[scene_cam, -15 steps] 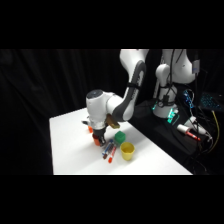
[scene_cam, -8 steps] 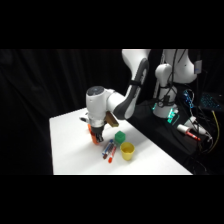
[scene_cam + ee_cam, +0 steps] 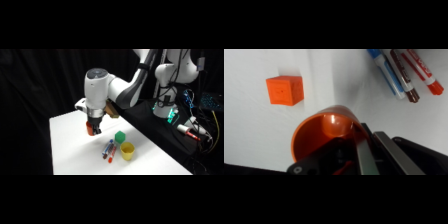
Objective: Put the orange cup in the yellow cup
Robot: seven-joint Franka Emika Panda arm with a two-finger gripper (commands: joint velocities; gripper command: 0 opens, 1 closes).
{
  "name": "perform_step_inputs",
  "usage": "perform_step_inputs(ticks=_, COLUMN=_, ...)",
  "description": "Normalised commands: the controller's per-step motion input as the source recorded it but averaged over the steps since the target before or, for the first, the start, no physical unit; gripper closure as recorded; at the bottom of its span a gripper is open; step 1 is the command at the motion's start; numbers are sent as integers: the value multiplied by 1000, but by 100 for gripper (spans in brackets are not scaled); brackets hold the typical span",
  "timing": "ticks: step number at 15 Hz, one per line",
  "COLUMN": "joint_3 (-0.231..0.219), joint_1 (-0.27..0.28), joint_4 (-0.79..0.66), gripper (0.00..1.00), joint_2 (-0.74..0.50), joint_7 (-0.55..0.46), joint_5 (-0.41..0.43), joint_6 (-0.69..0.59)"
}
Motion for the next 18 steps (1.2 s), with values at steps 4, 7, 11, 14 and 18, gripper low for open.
perform_step_inputs(ticks=4, joint_3=158, joint_1=-14, joint_4=-147, gripper=95, joint_2=-292, joint_7=157, joint_5=-141, joint_6=-207)
perform_step_inputs(ticks=7, joint_3=196, joint_1=-12, joint_4=-232, gripper=95, joint_2=-301, joint_7=122, joint_5=-85, joint_6=-137)
perform_step_inputs(ticks=11, joint_3=199, joint_1=4, joint_4=-276, gripper=94, joint_2=-321, joint_7=67, joint_5=-27, joint_6=-135)
perform_step_inputs(ticks=14, joint_3=168, joint_1=13, joint_4=-262, gripper=94, joint_2=-335, joint_7=55, joint_5=14, joint_6=-137)
perform_step_inputs(ticks=18, joint_3=140, joint_1=2, joint_4=-238, gripper=95, joint_2=-319, joint_7=22, joint_5=56, joint_6=-111)
